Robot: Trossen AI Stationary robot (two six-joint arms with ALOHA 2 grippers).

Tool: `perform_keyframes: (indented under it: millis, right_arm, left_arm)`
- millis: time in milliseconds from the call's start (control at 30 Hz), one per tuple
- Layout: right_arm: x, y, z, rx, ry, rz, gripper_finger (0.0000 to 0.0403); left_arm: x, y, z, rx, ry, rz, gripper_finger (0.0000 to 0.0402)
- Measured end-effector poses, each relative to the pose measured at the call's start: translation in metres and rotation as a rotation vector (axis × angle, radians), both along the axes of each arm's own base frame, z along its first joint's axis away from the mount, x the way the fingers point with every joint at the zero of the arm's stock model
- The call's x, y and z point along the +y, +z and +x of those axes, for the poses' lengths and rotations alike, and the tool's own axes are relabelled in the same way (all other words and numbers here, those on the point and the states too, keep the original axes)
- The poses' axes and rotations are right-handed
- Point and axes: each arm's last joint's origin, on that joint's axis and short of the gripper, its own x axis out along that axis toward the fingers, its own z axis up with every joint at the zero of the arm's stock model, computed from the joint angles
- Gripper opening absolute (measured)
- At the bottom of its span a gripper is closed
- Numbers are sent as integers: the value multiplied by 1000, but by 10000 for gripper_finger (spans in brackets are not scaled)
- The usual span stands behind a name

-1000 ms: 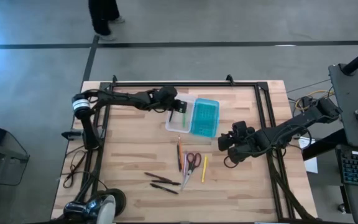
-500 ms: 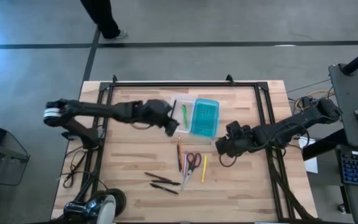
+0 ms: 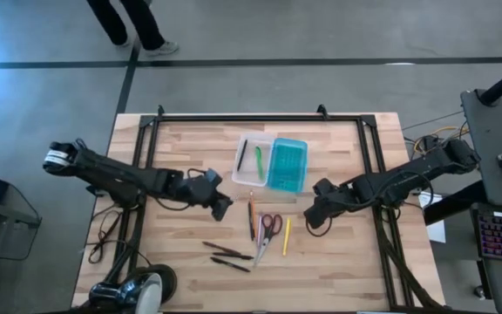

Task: Pick & place school supplies into a supply box
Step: Put the yellow pen into the supply box

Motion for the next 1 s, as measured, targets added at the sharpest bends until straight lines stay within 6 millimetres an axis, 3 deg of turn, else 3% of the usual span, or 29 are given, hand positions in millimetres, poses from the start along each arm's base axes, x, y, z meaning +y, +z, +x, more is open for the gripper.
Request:
perform_keyframes:
  millis: [167, 367, 600, 767, 1000]
  right_arm:
    - [3, 0, 2, -19, 18, 3, 192]
    - [10, 7, 16, -175, 189, 21, 192]
    - [1, 8, 20, -232, -3, -25, 192]
    - [0, 7, 21, -205, 132, -8, 192]
    - [18, 7, 15, -197, 491, -136, 191]
  left_arm:
    - [-12, -7, -7, 14, -19, -29, 83]
    - [-28, -6, -11, 10, -94, -20, 83]
    - [-31, -6, -12, 9, -81, -37, 83]
    - [-30, -6, -12, 7, -58, -56, 83]
    - [-31, -6, -12, 0, -15, -116, 83]
